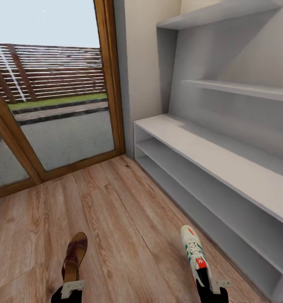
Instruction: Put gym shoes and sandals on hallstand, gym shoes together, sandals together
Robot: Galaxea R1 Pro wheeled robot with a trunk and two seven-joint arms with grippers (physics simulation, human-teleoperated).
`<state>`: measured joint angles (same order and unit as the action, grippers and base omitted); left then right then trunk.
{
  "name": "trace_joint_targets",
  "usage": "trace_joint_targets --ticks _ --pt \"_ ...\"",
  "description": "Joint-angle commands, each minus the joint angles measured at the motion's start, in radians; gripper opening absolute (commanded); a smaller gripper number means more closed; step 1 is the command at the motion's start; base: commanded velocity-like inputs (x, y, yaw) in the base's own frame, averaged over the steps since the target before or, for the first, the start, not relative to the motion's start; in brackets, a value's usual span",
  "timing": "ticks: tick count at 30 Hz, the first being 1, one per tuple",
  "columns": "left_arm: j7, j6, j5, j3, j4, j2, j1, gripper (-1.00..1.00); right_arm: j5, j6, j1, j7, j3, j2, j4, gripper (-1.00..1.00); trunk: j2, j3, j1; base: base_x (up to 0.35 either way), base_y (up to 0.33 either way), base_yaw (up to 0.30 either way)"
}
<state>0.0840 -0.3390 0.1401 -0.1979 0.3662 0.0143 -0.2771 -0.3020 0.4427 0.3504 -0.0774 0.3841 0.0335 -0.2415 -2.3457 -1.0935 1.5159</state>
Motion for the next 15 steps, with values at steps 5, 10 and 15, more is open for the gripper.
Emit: trace_joint_targets --ticks 5,10,15 --pt "0.003 -0.003 0.013 -0.004 -0.001 -0.001 -0.001 -1.0 -0.004 0.004 0.001 -0.008 0.008 -0.001 0.001 -1.0 0.0 -0.001 0.0 0.0 0.306 -0.267" --pt "0.003 -0.003 0.013 -0.004 -0.001 -0.002 -0.001 -1.0 -0.005 0.004 0.001 -0.008 0.007 -0.001 0.001 -1.0 0.0 -0.001 0.0 0.0 0.307 -0.267" --pt "0.003 -0.003 0.014 -0.004 -0.001 -0.002 -0.001 -1.0 -0.005 0.004 0.001 -0.008 0.007 -0.003 0.002 -1.0 0.0 -0.001 0.0 0.0 0.307 -0.267"
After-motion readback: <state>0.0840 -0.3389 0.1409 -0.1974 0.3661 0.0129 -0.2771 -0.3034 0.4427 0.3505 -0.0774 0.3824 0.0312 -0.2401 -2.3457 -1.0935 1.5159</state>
